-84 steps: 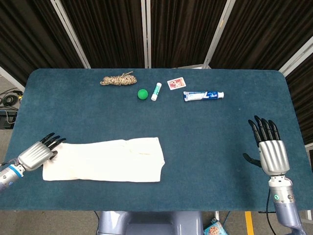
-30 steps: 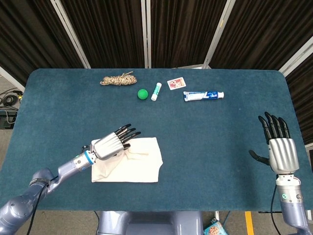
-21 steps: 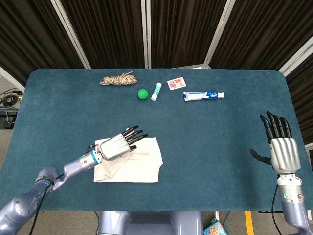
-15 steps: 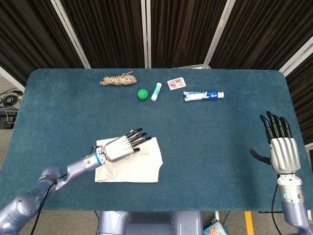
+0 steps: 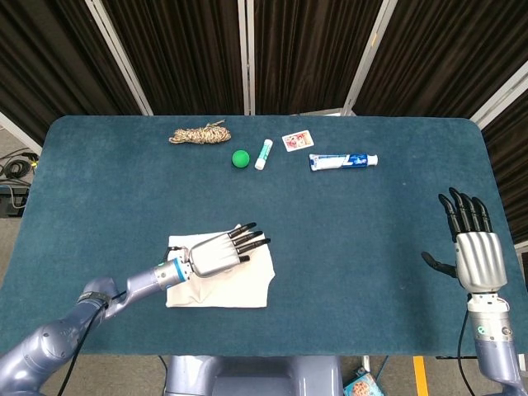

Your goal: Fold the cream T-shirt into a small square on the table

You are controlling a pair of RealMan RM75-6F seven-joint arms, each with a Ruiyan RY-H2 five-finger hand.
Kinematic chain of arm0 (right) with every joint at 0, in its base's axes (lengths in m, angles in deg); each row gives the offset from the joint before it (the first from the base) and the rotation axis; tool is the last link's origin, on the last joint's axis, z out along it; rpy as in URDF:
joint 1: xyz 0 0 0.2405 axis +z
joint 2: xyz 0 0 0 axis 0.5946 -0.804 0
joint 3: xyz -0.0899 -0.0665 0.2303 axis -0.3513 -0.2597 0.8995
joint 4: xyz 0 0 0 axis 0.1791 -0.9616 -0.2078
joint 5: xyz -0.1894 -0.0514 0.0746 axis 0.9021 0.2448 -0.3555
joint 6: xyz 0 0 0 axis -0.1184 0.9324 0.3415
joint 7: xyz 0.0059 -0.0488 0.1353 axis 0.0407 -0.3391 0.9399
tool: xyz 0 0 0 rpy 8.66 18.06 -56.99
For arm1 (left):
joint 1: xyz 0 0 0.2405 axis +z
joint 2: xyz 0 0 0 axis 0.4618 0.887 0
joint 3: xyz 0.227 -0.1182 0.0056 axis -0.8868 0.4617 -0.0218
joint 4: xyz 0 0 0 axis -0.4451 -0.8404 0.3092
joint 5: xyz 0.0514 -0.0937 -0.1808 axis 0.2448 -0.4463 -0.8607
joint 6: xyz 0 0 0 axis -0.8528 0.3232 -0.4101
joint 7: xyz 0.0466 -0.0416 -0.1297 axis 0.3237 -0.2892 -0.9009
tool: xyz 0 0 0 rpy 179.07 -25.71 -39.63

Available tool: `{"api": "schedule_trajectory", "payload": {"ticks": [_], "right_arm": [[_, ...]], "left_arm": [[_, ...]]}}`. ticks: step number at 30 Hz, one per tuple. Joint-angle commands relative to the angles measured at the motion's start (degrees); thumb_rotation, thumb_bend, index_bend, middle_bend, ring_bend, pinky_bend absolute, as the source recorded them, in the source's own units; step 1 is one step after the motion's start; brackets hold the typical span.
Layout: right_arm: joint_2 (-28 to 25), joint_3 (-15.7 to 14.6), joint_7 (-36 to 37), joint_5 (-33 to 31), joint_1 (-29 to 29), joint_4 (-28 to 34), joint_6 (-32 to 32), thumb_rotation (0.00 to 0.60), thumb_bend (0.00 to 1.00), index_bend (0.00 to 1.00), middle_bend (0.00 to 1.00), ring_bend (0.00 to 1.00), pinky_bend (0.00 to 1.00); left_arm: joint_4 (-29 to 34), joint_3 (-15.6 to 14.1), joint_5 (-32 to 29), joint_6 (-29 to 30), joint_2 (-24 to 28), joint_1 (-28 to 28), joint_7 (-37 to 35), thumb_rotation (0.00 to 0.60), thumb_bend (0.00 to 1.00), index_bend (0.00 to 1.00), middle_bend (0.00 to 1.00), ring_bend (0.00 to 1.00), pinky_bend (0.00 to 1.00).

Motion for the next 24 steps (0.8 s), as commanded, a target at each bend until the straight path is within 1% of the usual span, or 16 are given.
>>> {"api": "schedule_trajectory", "payload": {"ticks": [1,9,10,11,13,14,15,16,17,18,24], "right_arm": [[-0.10,0.06,0.15,-0.01,-0.05,0.05,0.10,0.600,0.00,0.05,0.00,0.00,0.00],[-0.25,0.11,0.44,-0.03,-0.08,0.12,0.12,0.600,0.00,0.05,0.00,0.00,0.00],[-0.25,0.11,0.45,-0.02,-0.08,0.12,0.12,0.600,0.00,0.05,0.00,0.00,0.00],[-0.27,0.11,0.49,-0.01,-0.09,0.12,0.13,0.600,0.00,0.05,0.00,0.00,0.00],[-0.28,0.12,0.54,-0.01,-0.09,0.12,0.13,0.600,0.00,0.05,0.00,0.00,0.00],[-0.30,0.12,0.56,-0.01,-0.10,0.13,0.14,0.600,0.00,0.05,0.00,0.00,0.00],[-0.30,0.12,0.58,-0.01,-0.10,0.13,0.14,0.600,0.00,0.05,0.00,0.00,0.00],[-0.31,0.13,0.61,-0.02,-0.09,0.12,0.12,0.600,0.00,0.05,0.00,0.00,0.00],[-0.32,0.12,0.64,-0.01,-0.09,0.13,0.11,0.600,0.00,0.05,0.00,0.00,0.00],[-0.35,0.10,0.68,0.04,-0.10,0.14,0.12,0.600,0.00,0.05,0.00,0.00,0.00],[-0.39,-0.01,0.52,0.31,-0.14,0.31,0.27,0.600,0.00,0.05,0.00,0.00,0.00]], "left_arm": [[0.12,-0.19,0.11,-0.74,-0.65,-0.38,0.58,0.600,0.75,0.86,0.00,0.00,0.00],[-0.39,-0.02,-0.40,-1.93,-1.90,-0.68,1.31,0.600,0.75,0.86,0.00,0.00,0.00],[-0.42,0.01,-0.47,-2.01,-1.98,-0.68,1.35,0.600,0.75,0.85,0.00,0.00,0.00],[-0.46,0.05,-0.54,-2.08,-2.08,-0.69,1.45,0.600,0.75,0.82,0.00,0.00,0.00],[-0.53,0.08,-0.60,-2.09,-2.16,-0.70,1.61,0.600,0.74,0.67,0.00,0.00,0.00],[-0.56,0.08,-0.62,-2.08,-2.18,-0.70,1.67,0.600,0.70,0.50,0.00,0.00,0.00],[-0.57,0.09,-0.64,-2.08,-2.19,-0.70,1.68,0.600,0.67,0.36,0.00,0.00,0.00],[-0.58,0.16,-0.76,-2.10,-2.21,-0.68,1.70,0.600,0.59,0.17,0.00,0.00,0.00],[-0.47,0.28,-0.97,-2.17,-2.20,-0.62,1.56,0.600,0.52,0.05,0.00,0.00,0.00],[-0.13,0.46,-1.25,-2.09,-2.13,-0.52,1.15,0.600,0.46,0.00,0.00,0.00,0.00],[3.49,3.09,-3.25,0.94,-0.46,-0.29,0.52,0.600,0.28,0.00,0.00,0.00,0.00]]}}
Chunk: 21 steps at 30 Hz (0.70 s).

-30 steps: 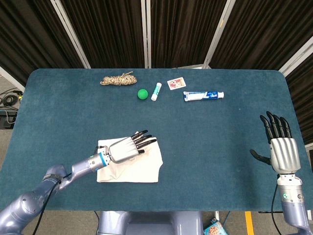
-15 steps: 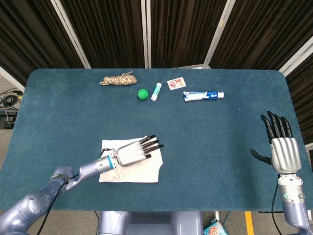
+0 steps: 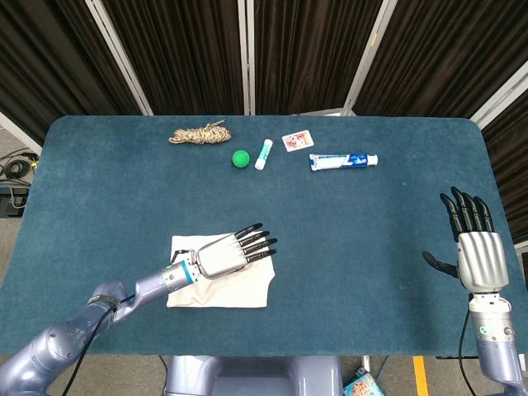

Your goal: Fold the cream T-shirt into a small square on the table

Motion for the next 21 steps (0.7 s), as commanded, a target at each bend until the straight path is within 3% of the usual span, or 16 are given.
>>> {"api": "schedule_trajectory", "payload": {"ticks": [1,6,12,18,21], "right_arm": [[0.00,-0.04,-0.11,0.13,-0.03,0.10,0.12,0.600,0.00,0.05,0.00,0.00,0.00],[-0.04,-0.13,-0.30,0.34,-0.12,0.36,0.33,0.600,0.00,0.05,0.00,0.00,0.00],[-0.08,-0.25,-0.41,0.57,-0.17,0.61,0.44,0.600,0.00,0.05,0.00,0.00,0.00],[-0.05,-0.37,-0.57,0.89,-0.17,0.89,0.54,0.600,0.00,0.05,0.00,0.00,0.00],[-0.07,-0.40,-0.70,1.07,-0.21,1.02,0.71,0.600,0.00,0.05,0.00,0.00,0.00]], "left_arm": [[2.81,1.82,-1.41,1.45,1.46,0.06,-0.14,0.600,0.27,0.00,0.00,0.00,0.00],[7.93,3.93,-2.87,3.31,4.44,0.23,0.41,0.600,0.26,0.00,0.00,0.00,0.00],[13.68,3.20,-2.35,3.73,9.58,0.81,1.38,0.600,0.26,0.02,0.00,0.00,0.00],[19.42,-1.15,-1.02,1.97,15.50,3.63,1.45,0.600,0.26,0.30,0.00,0.00,0.00],[19.12,-2.47,-1.16,0.73,15.70,5.41,1.73,0.600,0.26,0.35,0.00,0.00,0.00]]}}
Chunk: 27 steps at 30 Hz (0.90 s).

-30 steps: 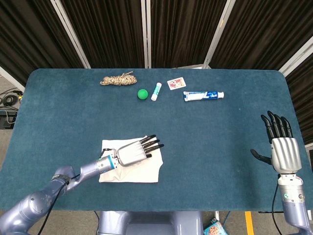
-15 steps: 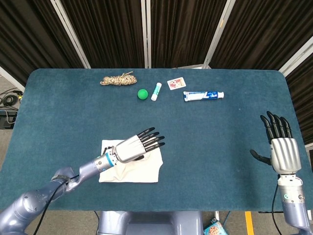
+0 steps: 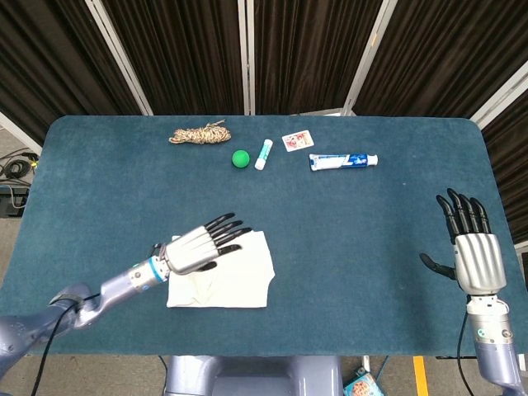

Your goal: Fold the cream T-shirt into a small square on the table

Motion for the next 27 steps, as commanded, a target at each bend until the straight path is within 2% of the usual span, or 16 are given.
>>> {"api": "schedule_trajectory", "payload": {"ticks": [1,17,19,27], "right_arm": [[-0.04,-0.03,-0.08,0.07,-0.08,0.07,0.14,0.600,0.00,0.05,0.00,0.00,0.00],[0.15,0.07,-0.36,-0.29,0.01,-0.34,-0.14,0.600,0.00,0.06,0.00,0.00,0.00],[0.15,0.15,-0.28,-0.44,0.00,-0.42,-0.17,0.600,0.00,0.06,0.00,0.00,0.00],[0.10,0.12,-0.16,-0.41,0.05,-0.47,-0.30,0.600,0.00,0.06,0.00,0.00,0.00]], "left_arm": [[-0.65,-1.44,-0.37,-1.89,-0.12,2.31,-0.14,0.600,0.26,0.36,0.00,0.00,0.00],[-7.96,0.46,-1.62,-3.27,-6.62,3.85,-4.36,0.600,0.27,0.43,0.00,0.00,0.00],[-8.83,0.75,-1.58,-3.19,-7.36,3.75,-4.54,0.600,0.30,0.45,0.00,0.00,0.00],[-11.44,1.00,-1.07,-2.58,-9.15,3.74,-5.61,0.600,0.50,0.58,0.00,0.00,0.00]]}}
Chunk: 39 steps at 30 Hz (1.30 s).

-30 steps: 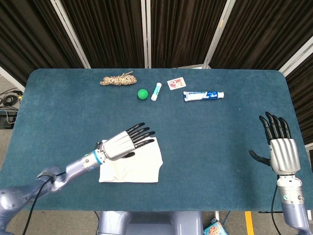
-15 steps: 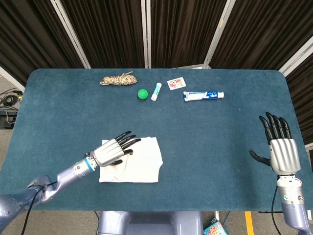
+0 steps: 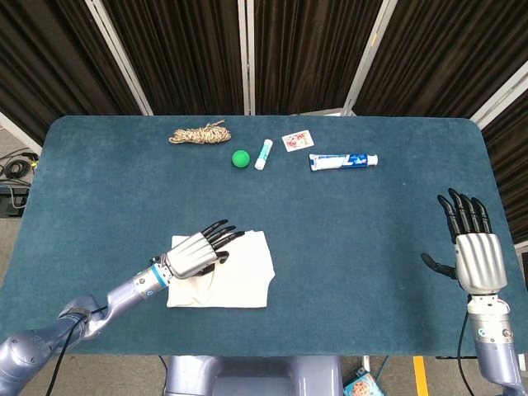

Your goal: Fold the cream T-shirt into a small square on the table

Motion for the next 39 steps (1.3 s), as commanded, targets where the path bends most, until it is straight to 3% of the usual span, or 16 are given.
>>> {"api": "schedule_trajectory", "payload": {"ticks": [1,6,12,22,33,39], "right_arm": [[-0.04,-0.05,0.04,0.08,0.00,0.03,-0.02,0.600,0.00,0.06,0.00,0.00,0.00],[-0.16,-0.06,0.12,0.21,-0.05,0.17,0.11,0.600,0.00,0.06,0.00,0.00,0.00],[-0.36,-0.01,0.27,0.31,-0.15,0.45,0.35,0.600,0.00,0.06,0.00,0.00,0.00],[-0.61,0.05,0.55,0.27,-0.28,0.71,0.50,0.600,0.00,0.06,0.00,0.00,0.00],[-1.12,0.20,1.19,0.11,-0.47,1.17,0.65,0.600,0.00,0.06,0.00,0.00,0.00],[-1.34,0.24,1.43,0.02,-0.51,1.35,0.57,0.600,0.00,0.06,0.00,0.00,0.00]], "left_arm": [[-0.62,0.12,0.17,0.29,-0.49,0.04,-0.25,0.600,0.51,0.59,0.00,0.00,0.00],[-1.03,0.46,0.29,0.83,-0.98,-0.08,-0.14,0.600,0.52,0.72,0.00,0.00,0.00],[-0.71,0.70,1.26,2.64,-1.10,-0.64,0.81,0.600,0.52,0.78,0.00,0.00,0.00],[0.49,-0.21,6.03,7.48,-1.43,-3.01,5.68,0.600,0.52,0.79,0.00,0.00,0.00],[-2.00,-3.63,12.20,8.21,-2.96,-5.99,11.75,0.600,0.52,0.78,0.00,0.00,0.00],[-2.71,-3.92,13.13,7.38,-4.41,-7.24,13.33,0.600,0.52,0.75,0.00,0.00,0.00]]}}
